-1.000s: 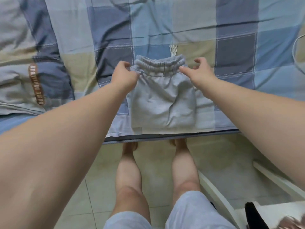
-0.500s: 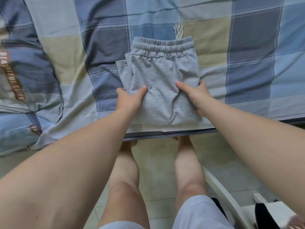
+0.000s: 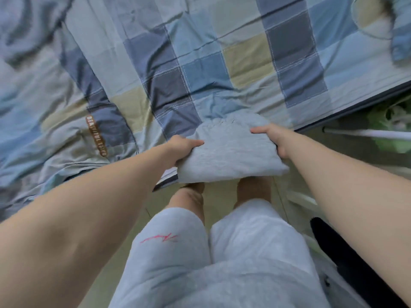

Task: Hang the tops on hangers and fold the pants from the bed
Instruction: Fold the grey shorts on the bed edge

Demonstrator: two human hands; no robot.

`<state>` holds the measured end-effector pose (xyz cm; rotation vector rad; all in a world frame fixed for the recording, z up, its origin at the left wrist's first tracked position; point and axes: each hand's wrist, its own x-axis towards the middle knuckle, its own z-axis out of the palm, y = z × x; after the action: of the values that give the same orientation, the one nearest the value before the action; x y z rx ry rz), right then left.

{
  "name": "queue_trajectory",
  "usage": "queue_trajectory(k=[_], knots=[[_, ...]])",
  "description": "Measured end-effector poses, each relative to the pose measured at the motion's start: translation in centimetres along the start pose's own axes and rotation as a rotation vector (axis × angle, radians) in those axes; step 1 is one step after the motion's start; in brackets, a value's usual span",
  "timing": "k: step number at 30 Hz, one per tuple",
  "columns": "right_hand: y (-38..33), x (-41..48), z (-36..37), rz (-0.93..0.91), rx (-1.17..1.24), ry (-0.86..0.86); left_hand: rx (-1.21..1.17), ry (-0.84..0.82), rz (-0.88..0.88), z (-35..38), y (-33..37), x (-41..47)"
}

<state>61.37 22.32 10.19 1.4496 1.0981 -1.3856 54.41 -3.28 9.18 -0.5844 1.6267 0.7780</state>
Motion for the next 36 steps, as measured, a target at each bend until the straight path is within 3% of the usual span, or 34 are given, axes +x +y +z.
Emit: queue_trajectory(k=[7, 12, 16, 21, 26, 36], knots=[[7.1, -14.3, -0.4, -0.116, 0.334, 0.025, 0.067, -0.019, 0.182, -0.3, 0.3, -13.2], [12.7, -22.9, -2.2, -0.373, 0.569, 0.253, 0.061, -0.046, 0.397, 1.7, 1.0, -19.9], [18.9, -28.1, -3.4, -0.539, 0.808, 0.388, 0.208, -0.136, 0.587, 5.0, 1.7, -24.8], [28.1, -32.4, -4.1, -0.791, 1.051, 0.587, 0.337, -0.278, 0.78, 10.9, 1.6, -30.4], [38.6, -35.8, -5.4, -0.922, 1.198, 0.799, 0.466, -0.443, 1.003, 18.8, -1.2, -35.9], [63.2, -41.6, -6.0, -0.97, 1.454, 1.081, 0.734, -0.762, 1.244, 36.0, -14.7, -45.8]])
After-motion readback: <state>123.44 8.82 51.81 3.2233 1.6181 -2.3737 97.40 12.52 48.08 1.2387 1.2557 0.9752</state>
